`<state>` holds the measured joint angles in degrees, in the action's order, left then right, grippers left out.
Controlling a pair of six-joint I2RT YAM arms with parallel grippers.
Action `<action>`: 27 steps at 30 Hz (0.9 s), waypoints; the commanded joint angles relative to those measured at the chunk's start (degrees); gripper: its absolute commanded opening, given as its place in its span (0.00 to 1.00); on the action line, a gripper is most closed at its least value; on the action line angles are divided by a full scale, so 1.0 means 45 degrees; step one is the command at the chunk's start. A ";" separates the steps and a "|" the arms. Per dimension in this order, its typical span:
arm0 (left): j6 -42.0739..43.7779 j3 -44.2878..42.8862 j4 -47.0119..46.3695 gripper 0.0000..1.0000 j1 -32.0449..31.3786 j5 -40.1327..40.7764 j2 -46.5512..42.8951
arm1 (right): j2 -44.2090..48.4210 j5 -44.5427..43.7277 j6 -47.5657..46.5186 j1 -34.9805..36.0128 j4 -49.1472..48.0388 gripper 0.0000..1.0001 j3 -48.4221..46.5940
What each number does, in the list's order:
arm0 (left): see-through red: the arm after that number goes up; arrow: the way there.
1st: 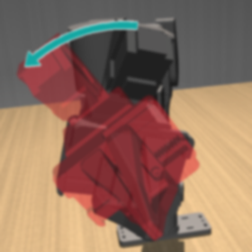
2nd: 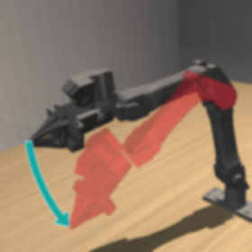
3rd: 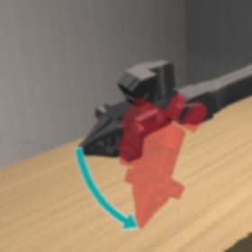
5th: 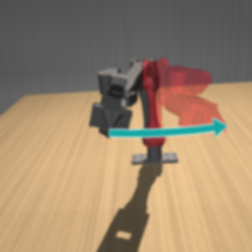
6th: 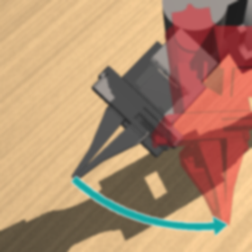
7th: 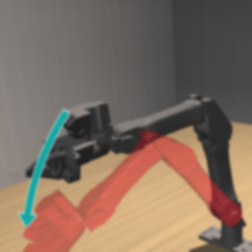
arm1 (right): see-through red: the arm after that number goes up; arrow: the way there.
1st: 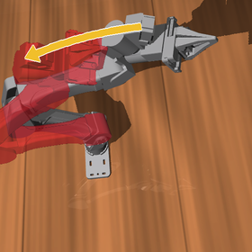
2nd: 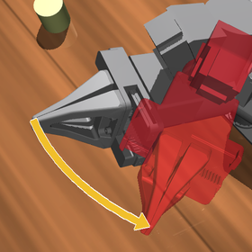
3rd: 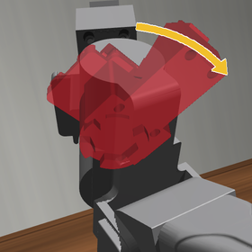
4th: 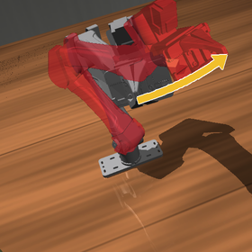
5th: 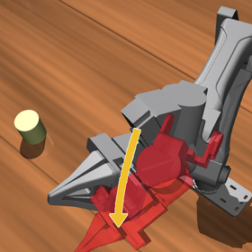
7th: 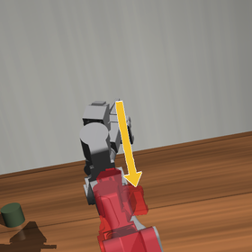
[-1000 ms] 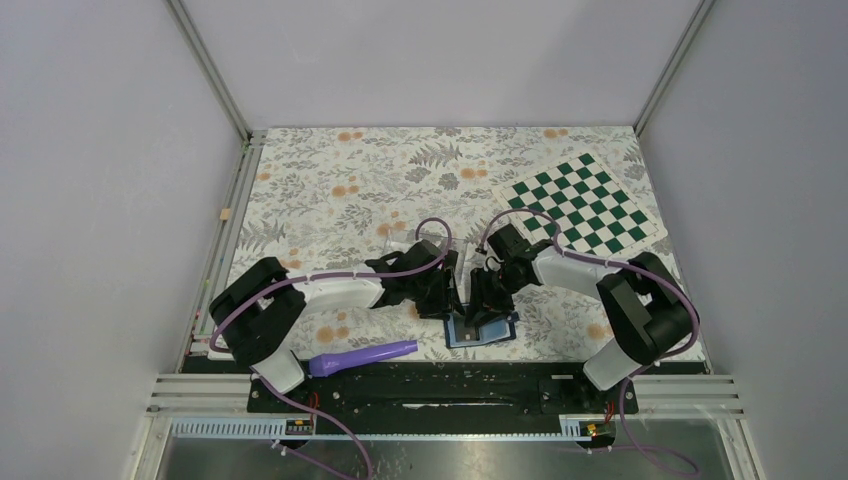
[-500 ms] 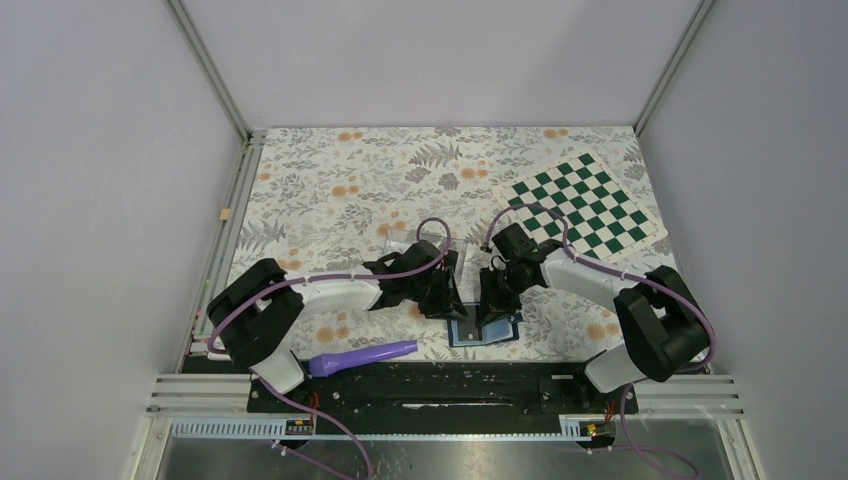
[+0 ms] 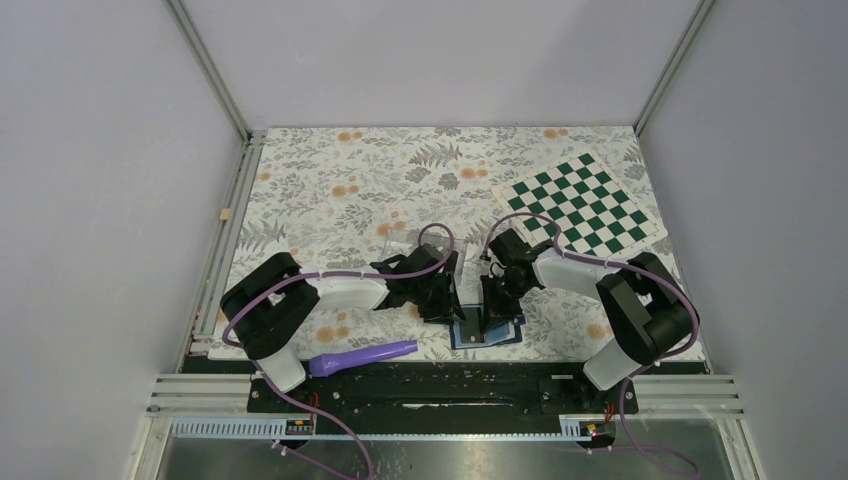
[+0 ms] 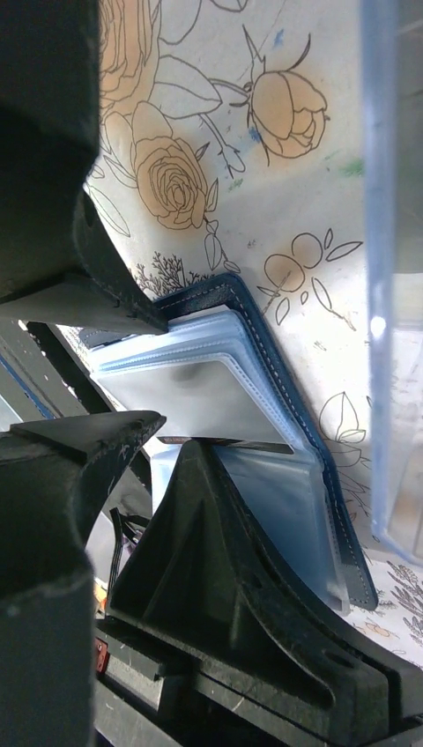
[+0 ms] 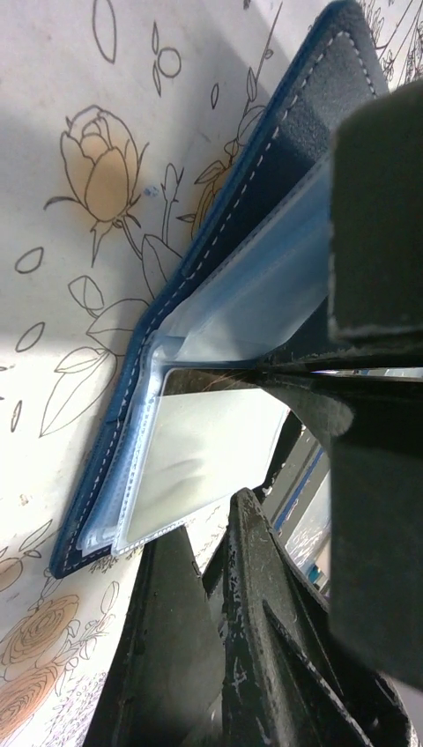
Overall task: Put the credit cards into the card holder
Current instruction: Insert the credit card into the card holder.
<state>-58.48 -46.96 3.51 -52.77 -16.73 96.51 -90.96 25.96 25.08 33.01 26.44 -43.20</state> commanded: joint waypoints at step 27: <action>0.0130 -0.0653 -0.1463 0.08 -0.0412 -0.0395 -0.0108 | 0.0731 0.0122 0.0244 0.0105 -0.0172 0.05 0.0026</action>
<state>-56.42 -49.52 4.56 -54.04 -16.64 96.51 -91.02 26.79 25.39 33.01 26.26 -43.20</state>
